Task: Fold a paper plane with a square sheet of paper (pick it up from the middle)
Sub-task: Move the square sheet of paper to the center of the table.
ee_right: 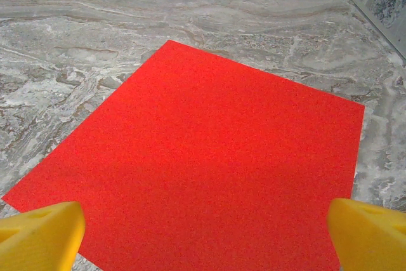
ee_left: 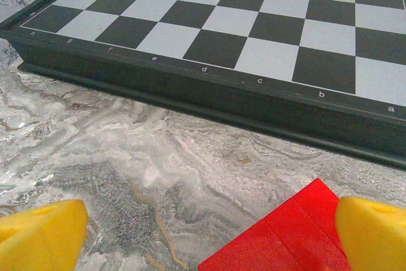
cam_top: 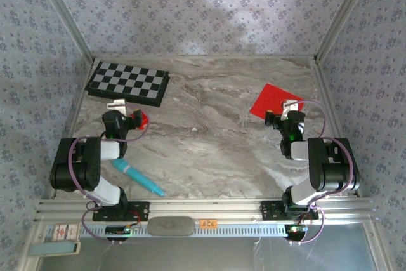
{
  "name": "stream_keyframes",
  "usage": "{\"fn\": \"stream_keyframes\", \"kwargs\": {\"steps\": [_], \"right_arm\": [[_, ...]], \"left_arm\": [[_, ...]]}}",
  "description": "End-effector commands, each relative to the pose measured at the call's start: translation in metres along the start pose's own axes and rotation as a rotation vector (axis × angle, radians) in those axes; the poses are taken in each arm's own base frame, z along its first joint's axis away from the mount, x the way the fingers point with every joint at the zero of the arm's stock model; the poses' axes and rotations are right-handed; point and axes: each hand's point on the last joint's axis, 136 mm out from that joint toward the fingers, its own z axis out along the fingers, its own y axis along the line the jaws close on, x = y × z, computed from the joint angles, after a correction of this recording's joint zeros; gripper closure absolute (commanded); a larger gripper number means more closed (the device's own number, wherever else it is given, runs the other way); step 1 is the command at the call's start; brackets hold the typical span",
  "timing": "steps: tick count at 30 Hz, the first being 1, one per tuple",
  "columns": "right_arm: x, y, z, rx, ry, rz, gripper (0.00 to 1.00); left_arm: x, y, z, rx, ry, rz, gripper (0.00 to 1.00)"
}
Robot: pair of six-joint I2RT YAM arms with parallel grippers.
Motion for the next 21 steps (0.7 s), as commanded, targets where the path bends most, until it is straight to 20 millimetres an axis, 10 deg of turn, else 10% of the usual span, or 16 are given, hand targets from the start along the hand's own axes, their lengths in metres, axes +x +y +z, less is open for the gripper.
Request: {"fn": "stream_keyframes", "kwargs": {"steps": [1,14,21], "right_arm": [[-0.006,0.0,0.003,-0.006,-0.012,-0.012,0.0],[-0.068,-0.016,-0.032,0.112,0.041,0.122,0.0],[-0.087,0.018,-0.035,-0.054,0.227,0.386,0.0]], "left_arm": [[-0.007,-0.001,0.002,0.006,-0.02,0.007,0.0],[-0.062,0.015,-0.041,-0.081,-0.009,-0.123,0.0],[-0.089,0.005,-0.074,-0.022,0.098,-0.366,0.0]]}}
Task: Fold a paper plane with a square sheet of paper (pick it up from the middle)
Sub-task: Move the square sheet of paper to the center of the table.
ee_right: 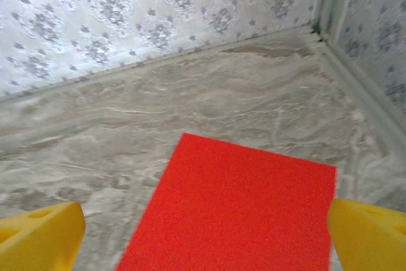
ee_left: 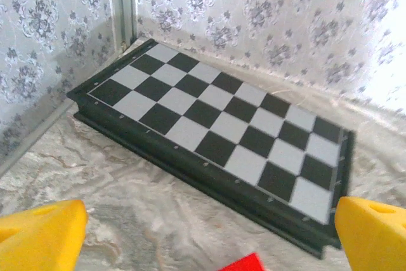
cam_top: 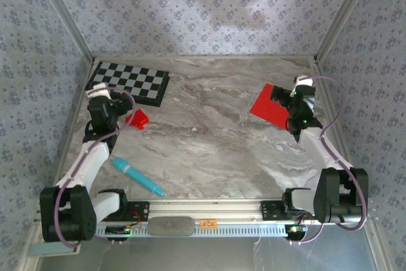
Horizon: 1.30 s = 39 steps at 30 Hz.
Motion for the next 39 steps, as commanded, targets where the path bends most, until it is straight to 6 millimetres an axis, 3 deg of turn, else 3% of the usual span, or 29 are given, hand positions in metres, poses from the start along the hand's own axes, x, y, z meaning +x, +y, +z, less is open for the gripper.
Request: {"fn": "stream_keyframes", "kwargs": {"steps": [1,5,9,18,19,25,33,39], "right_arm": [[0.039,0.014,-0.002,-0.072,0.261,0.186,0.0],[0.05,0.031,0.008,-0.183,0.371,0.299,0.0],[0.061,0.032,0.023,-0.176,0.421,0.334,0.0],[0.089,0.016,0.082,-0.057,0.593,0.339,0.0],[0.081,0.016,0.091,-0.05,0.584,0.339,0.0],[0.093,0.002,0.132,0.029,0.656,0.356,0.01],[0.117,-0.001,0.141,0.08,0.731,0.351,0.03],[0.14,0.008,0.135,0.098,0.798,0.347,0.0]], "left_arm": [[0.025,-0.003,-0.011,0.01,0.187,-0.095,0.0],[0.024,-0.026,-0.017,0.119,0.255,-0.13,0.0],[0.032,-0.061,-0.019,0.304,0.343,-0.153,0.0],[0.055,-0.117,-0.01,0.46,0.504,-0.154,0.01],[0.057,-0.124,-0.01,0.474,0.514,-0.145,0.02],[0.074,-0.161,-0.008,0.532,0.579,-0.115,0.02],[0.103,-0.201,-0.013,0.591,0.66,-0.079,0.02],[0.117,-0.213,-0.009,0.587,0.7,-0.094,0.0]]}}
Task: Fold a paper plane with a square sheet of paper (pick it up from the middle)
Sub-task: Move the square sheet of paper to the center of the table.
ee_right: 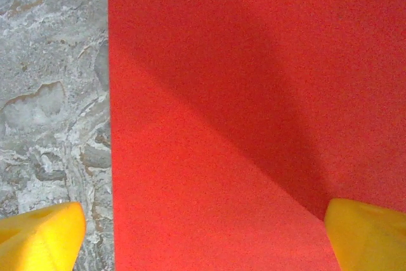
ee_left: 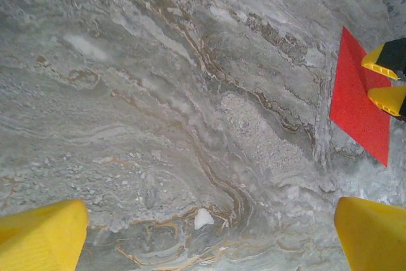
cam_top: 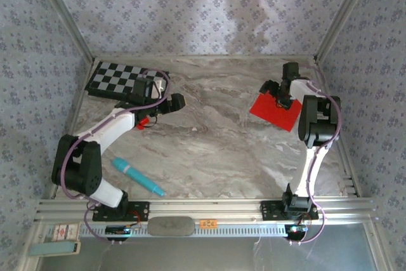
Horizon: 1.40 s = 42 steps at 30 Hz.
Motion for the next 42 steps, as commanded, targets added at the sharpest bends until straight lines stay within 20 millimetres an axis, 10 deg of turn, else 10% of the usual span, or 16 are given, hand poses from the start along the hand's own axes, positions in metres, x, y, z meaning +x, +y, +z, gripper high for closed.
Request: {"fn": "stream_keyframes", "kwargs": {"steps": [1,9,27,35,42], "right_arm": [[0.025,0.0,0.009,0.041,0.085,0.021,0.0],[0.083,0.043,0.012,0.042,0.182,-0.074,0.0],[0.3,0.196,-0.006,-0.115,0.37,-0.018,0.04],[0.255,0.257,-0.086,-0.437,0.242,-0.134,0.05],[0.189,0.178,-0.093,-0.36,0.074,-0.282,0.02]], "left_arm": [[-0.014,-0.016,0.003,0.028,-0.019,-0.015,0.0],[-0.01,-0.009,0.013,-0.003,-0.001,-0.064,0.0],[-0.025,0.035,-0.018,-0.206,-0.07,-0.104,0.0],[-0.02,0.035,-0.03,-0.209,-0.042,-0.126,0.0],[0.002,0.011,-0.027,-0.239,0.075,-0.028,0.0]]}}
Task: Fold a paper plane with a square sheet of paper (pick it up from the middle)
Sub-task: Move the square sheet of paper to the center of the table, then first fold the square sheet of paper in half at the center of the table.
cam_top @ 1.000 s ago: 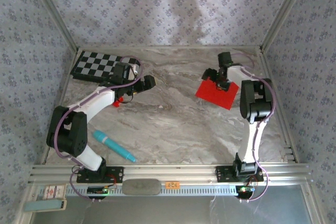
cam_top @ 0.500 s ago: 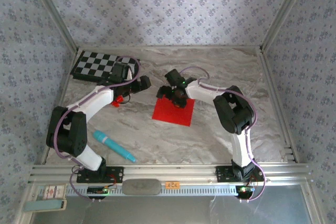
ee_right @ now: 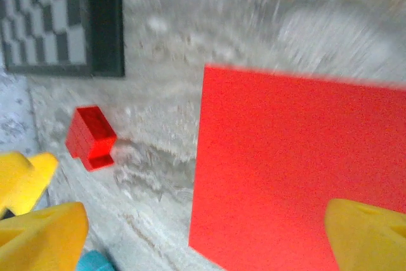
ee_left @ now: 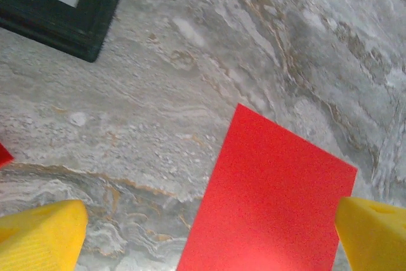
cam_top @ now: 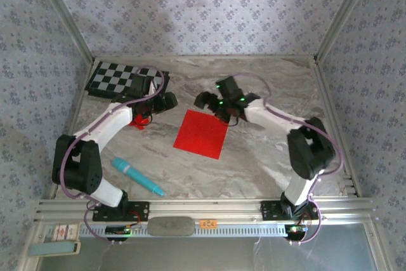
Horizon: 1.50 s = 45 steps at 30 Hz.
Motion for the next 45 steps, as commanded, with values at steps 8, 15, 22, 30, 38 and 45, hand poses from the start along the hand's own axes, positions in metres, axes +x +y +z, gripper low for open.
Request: {"fn": "stream_keyframes", "kwargs": {"steps": [8,15,22,30,38,45], "right_arm": [[-0.066,-0.128,-0.054,0.199,-0.119,-0.232,0.0],[-0.077,-0.149,-0.076,0.245,-0.178,-0.238,0.0],[-0.077,-0.138,-0.082,0.198,-0.182,-0.262,0.0],[-0.076,-0.134,-0.081,0.181,-0.174,-0.272,0.0],[-0.075,-0.135,-0.079,0.18,-0.161,-0.261,0.0],[-0.074,-0.134,-0.079,0.179,-0.155,-0.26,0.0]], "left_arm": [[0.06,-0.043,0.022,-0.182,0.226,0.292,0.0],[0.099,-0.064,0.058,-0.287,0.331,0.46,0.01],[0.12,-0.07,0.086,-0.3,0.415,0.484,0.06],[0.133,-0.07,0.103,-0.298,0.467,0.483,0.06],[0.141,-0.07,0.11,-0.327,0.494,0.538,0.06],[0.148,-0.06,0.118,-0.358,0.519,0.546,0.08]]}}
